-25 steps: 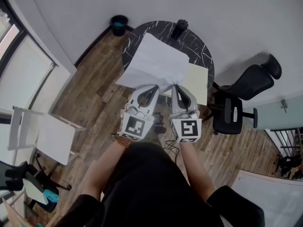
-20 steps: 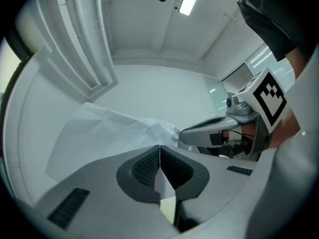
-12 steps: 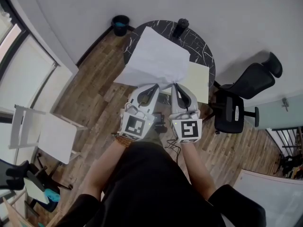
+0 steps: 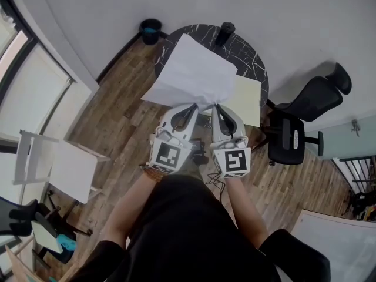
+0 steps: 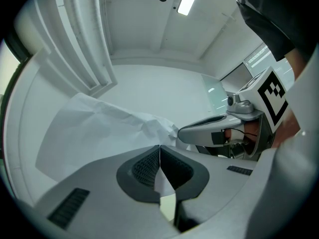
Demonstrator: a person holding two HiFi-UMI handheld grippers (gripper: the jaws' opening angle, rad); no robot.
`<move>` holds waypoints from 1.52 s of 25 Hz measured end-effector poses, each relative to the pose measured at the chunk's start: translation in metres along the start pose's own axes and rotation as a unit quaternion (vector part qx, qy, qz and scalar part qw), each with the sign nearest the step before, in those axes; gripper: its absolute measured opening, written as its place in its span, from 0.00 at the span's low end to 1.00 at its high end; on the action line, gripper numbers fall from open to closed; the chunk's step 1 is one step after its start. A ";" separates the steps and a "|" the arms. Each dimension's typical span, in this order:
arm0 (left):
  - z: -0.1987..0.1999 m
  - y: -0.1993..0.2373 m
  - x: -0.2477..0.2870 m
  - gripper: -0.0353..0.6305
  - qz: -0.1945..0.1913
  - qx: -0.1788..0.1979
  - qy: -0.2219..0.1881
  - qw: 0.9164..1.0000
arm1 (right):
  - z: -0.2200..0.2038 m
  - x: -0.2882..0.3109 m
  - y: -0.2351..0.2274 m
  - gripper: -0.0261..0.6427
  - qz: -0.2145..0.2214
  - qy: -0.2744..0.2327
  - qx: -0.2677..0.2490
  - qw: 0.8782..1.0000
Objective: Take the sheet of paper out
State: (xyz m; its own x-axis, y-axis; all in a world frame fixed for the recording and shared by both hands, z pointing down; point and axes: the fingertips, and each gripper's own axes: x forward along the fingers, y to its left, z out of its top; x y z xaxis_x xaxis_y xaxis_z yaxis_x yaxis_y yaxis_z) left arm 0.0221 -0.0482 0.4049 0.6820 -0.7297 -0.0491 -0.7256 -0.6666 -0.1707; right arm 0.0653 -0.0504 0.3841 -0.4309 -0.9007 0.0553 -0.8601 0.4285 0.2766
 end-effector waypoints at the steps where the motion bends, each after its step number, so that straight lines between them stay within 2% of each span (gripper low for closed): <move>1: 0.000 0.000 0.000 0.06 0.002 -0.007 0.000 1.000 | 0.000 0.000 0.000 0.04 0.000 0.000 0.001 1.000; 9: 0.000 0.001 0.000 0.06 -0.002 0.006 -0.001 1.000 | -0.001 -0.001 0.001 0.04 0.001 0.002 -0.004 1.000; 13: 0.000 0.001 0.000 0.06 0.004 -0.012 -0.001 1.000 | -0.002 -0.001 0.003 0.04 0.000 0.005 -0.006 1.000; 17: 0.000 -0.001 0.001 0.06 -0.002 0.007 0.000 1.000 | -0.008 -0.003 0.001 0.04 -0.002 0.012 -0.008 1.000; 38: 0.002 -0.005 0.007 0.06 -0.003 0.012 0.000 1.000 | -0.012 -0.004 -0.008 0.04 -0.009 0.017 -0.010 1.000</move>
State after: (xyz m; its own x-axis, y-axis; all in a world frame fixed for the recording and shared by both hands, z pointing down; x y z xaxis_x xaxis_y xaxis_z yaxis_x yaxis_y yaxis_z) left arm 0.0308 -0.0498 0.4036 0.6868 -0.7253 -0.0474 -0.7186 -0.6678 -0.1942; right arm 0.0772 -0.0509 0.3929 -0.4050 -0.9105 0.0829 -0.8619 0.4105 0.2978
